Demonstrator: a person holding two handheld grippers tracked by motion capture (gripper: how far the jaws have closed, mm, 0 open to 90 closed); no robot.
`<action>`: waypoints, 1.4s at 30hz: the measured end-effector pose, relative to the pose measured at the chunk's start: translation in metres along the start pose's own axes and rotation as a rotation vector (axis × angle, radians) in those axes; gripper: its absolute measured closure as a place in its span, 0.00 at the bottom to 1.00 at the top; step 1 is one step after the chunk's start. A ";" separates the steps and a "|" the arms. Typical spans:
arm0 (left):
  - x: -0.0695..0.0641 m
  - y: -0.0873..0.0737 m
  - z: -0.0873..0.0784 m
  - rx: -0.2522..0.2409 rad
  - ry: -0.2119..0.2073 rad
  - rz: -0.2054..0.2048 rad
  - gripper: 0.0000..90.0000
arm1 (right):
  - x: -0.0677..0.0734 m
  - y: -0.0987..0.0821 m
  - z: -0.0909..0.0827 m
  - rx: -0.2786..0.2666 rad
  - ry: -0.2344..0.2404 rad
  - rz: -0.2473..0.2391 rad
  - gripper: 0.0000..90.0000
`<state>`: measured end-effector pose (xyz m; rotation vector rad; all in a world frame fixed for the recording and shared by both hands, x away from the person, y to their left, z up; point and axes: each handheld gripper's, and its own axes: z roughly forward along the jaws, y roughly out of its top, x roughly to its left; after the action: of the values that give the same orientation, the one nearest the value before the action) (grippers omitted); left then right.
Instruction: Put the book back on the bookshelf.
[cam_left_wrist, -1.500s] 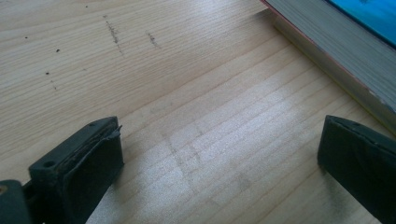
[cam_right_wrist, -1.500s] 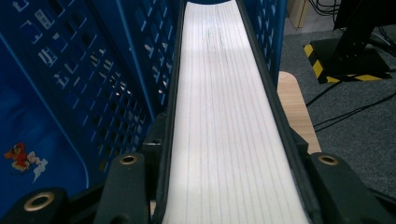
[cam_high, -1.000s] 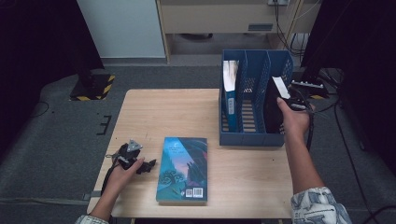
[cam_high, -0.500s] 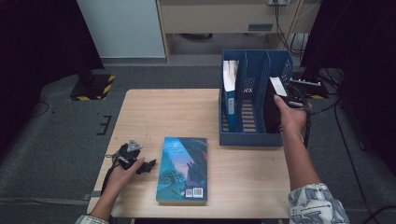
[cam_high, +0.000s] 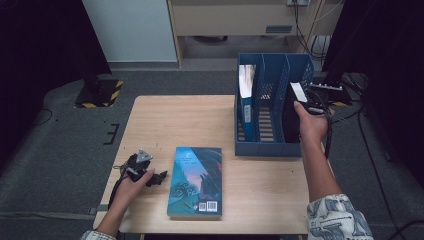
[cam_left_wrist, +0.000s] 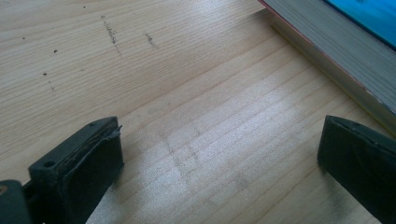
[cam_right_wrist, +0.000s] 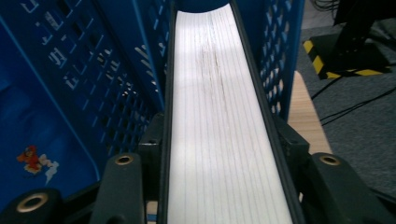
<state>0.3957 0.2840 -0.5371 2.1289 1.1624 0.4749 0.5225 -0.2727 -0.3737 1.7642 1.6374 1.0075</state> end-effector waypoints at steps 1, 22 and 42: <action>0.000 0.000 0.000 0.000 0.000 0.000 0.00 | 0.000 0.000 0.000 -0.003 -0.001 -0.001 0.58; 0.000 0.000 0.000 0.000 -0.002 0.002 0.00 | -0.004 0.019 0.004 -0.034 -0.006 -0.023 0.59; 0.000 0.001 0.001 -0.004 -0.006 0.002 0.00 | -0.008 0.033 0.029 -0.010 -0.047 -0.061 0.59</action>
<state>0.3969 0.2833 -0.5373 2.1268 1.1556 0.4703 0.5654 -0.2817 -0.3663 1.7076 1.6446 0.9381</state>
